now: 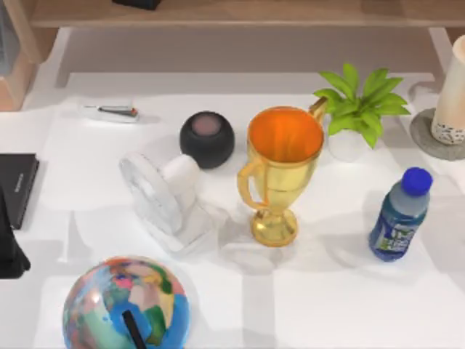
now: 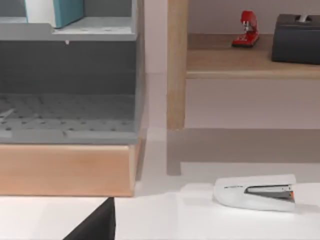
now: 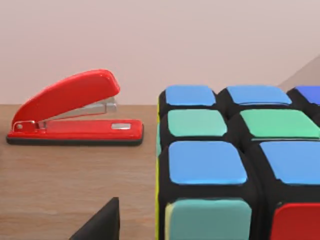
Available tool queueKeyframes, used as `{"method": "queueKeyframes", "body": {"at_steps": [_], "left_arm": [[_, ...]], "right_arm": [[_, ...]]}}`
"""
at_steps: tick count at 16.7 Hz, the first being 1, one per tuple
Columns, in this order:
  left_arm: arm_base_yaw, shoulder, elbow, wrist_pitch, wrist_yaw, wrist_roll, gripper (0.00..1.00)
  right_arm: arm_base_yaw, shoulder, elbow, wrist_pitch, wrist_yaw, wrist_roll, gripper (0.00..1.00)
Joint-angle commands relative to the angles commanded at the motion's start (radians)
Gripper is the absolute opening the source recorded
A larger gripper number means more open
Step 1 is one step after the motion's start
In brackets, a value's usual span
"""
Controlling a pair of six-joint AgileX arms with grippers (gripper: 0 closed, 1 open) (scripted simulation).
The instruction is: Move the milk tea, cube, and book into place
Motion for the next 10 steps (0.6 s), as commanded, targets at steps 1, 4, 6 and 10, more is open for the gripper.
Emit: {"method": "queueKeyframes", "body": {"at_steps": [1,4,6,10], "left_arm": [[0.000,0.000,0.000,0.000,0.000,0.000,1.00],[0.000,0.000,0.000,0.000,0.000,0.000,1.00],[0.000,0.000,0.000,0.000,0.000,0.000,1.00],[0.000,0.000,0.000,0.000,0.000,0.000,1.00]], "right_arm": [[0.001,-0.009,-0.012,0.002,0.002,0.000,1.00],[0.009,-0.060,-0.079,0.018,0.011,0.000,1.00],[0.017,-0.096,-0.127,0.030,0.016,0.000,1.00],[0.022,-0.119,-0.156,0.038,0.020,0.001,1.00]]}}
